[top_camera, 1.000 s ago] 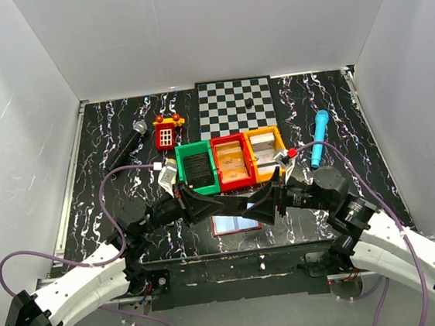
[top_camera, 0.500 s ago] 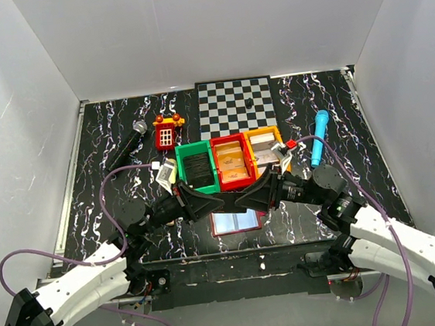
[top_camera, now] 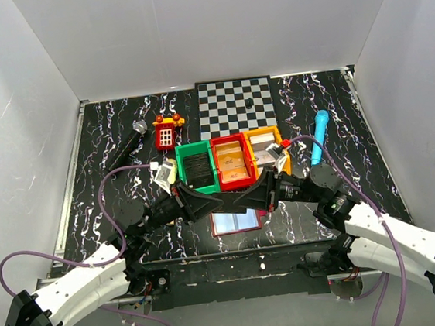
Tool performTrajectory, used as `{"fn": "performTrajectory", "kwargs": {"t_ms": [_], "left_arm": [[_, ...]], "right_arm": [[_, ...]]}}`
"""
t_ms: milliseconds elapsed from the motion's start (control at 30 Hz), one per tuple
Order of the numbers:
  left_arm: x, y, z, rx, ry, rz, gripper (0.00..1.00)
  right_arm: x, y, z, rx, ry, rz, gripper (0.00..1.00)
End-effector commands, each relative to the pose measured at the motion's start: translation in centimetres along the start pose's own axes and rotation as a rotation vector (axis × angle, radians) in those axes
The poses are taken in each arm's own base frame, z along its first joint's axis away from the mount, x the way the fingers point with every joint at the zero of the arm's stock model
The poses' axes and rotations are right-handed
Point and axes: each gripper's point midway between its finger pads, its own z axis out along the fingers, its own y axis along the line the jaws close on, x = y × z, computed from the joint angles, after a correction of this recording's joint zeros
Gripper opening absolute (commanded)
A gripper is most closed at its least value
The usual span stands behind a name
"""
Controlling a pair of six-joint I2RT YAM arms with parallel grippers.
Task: Take the credit cards out of the card holder
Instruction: Place the credit card in the storage box.
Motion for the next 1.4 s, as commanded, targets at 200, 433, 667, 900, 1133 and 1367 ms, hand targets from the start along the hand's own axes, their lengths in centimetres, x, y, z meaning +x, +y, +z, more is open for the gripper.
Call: {"fn": "performTrajectory", "kwargs": {"t_ms": [200,433,667,900,1133,1367], "left_arm": [[-1.8,-0.8,-0.5,-0.054,-0.001,0.128,0.75],[-2.6,-4.9,-0.5,0.062,0.276,0.409,0.72],[0.0,-4.5,0.3,0.162,0.541,0.344,0.51],[1.3,-3.2,0.8,0.136,0.603,0.314,0.49],[3.1,-2.3,1.6,0.117,0.658,0.304,0.42],[3.1,-1.8,2.0,0.097,0.656,0.318,0.32]], "right_arm": [[-0.3,2.0,-0.1,-0.065,0.047,-0.066,0.01],[3.1,0.5,-1.7,0.032,0.351,-0.175,0.01],[2.9,1.1,-1.9,0.004,0.362,-0.225,0.01],[2.7,1.1,-1.3,-0.021,0.337,-0.225,0.01],[2.4,1.2,-0.7,-0.041,0.323,-0.222,0.01],[2.4,1.2,-0.6,-0.044,0.321,-0.215,0.01]]}}
